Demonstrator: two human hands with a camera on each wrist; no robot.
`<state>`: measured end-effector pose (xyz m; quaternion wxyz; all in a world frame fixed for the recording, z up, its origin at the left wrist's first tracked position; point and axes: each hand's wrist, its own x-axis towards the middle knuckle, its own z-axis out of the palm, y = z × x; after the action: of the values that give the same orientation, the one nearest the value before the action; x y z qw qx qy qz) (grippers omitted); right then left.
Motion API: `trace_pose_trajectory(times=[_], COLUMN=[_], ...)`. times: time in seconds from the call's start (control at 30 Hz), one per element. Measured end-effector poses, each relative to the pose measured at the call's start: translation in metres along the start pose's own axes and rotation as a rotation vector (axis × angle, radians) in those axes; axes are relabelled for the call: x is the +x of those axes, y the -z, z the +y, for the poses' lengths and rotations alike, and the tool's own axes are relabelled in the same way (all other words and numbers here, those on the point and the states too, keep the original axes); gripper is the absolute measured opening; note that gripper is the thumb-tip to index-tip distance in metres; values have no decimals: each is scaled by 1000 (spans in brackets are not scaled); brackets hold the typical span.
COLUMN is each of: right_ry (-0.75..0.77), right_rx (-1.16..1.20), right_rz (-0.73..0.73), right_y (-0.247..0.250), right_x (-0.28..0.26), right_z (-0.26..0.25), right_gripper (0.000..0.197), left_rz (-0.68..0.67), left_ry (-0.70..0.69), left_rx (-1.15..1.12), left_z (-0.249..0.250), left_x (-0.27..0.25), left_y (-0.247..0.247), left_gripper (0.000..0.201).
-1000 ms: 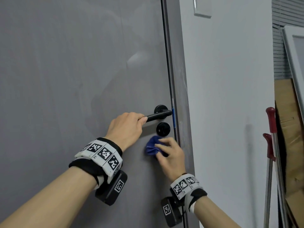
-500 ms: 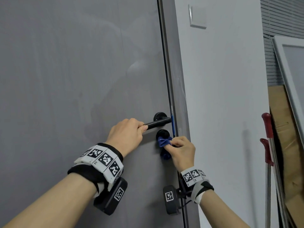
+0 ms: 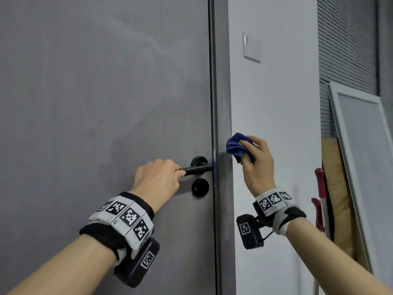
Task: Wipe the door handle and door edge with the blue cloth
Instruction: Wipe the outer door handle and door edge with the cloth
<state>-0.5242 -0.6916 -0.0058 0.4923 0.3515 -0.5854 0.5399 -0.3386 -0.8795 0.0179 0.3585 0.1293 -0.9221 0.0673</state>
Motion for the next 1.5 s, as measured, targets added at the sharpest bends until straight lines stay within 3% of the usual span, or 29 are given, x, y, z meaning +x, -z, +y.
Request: trace_pose_trajectory(times=[0.07, 0.13, 0.2, 0.27, 0.53, 0.63, 0.77, 0.93, 1.03, 1.13, 1.27, 1.4, 1.5], right_ry=[40, 73, 73, -28, -97, -125, -146, -65, 40, 108, 132, 66, -22], right_rx=[-117, -214, -290, -311, -408, -473, -479, -505, -553, -614, -693, -733, -756], right_rz=[-124, -346, -541, -618, -729, -800, -777, -620, -583, -597, -694, -793, -840], right_y=[-8, -19, -23, -17, 1, -6, -17, -36, -43, -44, -31, -17, -18], right_x=[20, 19, -2, -35, -194, -231, -216, -112, -86, -112, -189, -270, -293], right_z=[2, 7, 17, 25, 55, 52, 44, 24, 17, 29, 58, 72, 65], right_gripper=[34, 43, 54, 60, 66, 68, 66, 66, 63, 62, 61, 63, 64], left_rz=[-7, -21, -23, -6, 91, 107, 84, 41, 41, 49, 43, 48, 41], left_ry=[-11, -17, -23, -31, -29, -42, -51, -70, -64, -60, -54, -37, -34], left_rx=[44, 66, 72, 55, -60, -65, -48, 2, -7, -7, -20, -31, -49], left_z=[1, 2, 2, 1, 1, 2, 0, -2, -1, -2, -2, -2, -1], left_x=[5, 7, 6, 4, -4, -7, -7, -2, -3, -4, -5, -6, -7], left_y=[4, 5, 5, 3, -15, -23, -23, -20, -21, -22, -19, -16, -15], left_gripper=[32, 33, 33, 33, 30, 30, 31, 31, 31, 31, 31, 32, 32])
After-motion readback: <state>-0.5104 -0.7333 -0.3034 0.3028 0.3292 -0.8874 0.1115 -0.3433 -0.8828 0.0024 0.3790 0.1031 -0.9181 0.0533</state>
